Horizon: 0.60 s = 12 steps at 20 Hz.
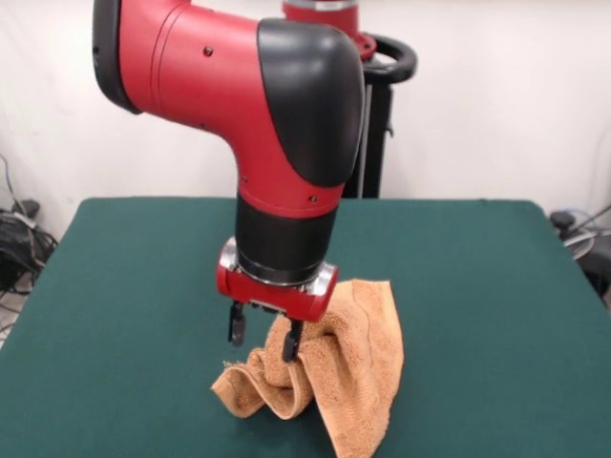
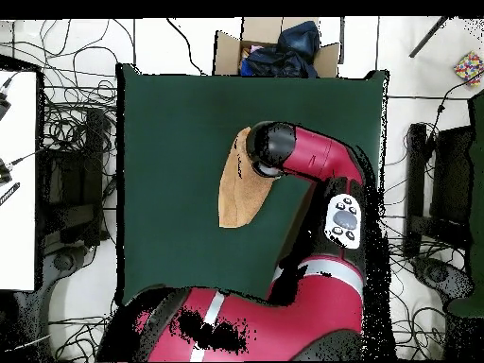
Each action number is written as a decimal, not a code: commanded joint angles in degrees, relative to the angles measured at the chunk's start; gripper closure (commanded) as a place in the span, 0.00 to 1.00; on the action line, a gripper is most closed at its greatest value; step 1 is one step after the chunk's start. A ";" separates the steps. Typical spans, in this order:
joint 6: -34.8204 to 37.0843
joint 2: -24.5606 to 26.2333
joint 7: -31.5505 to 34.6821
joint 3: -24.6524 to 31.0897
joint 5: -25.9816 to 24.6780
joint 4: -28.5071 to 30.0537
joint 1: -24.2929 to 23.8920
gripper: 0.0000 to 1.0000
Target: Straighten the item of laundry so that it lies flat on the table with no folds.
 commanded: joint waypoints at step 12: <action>3.17 6.99 19.89 -2.65 5.72 -5.72 1.46 0.00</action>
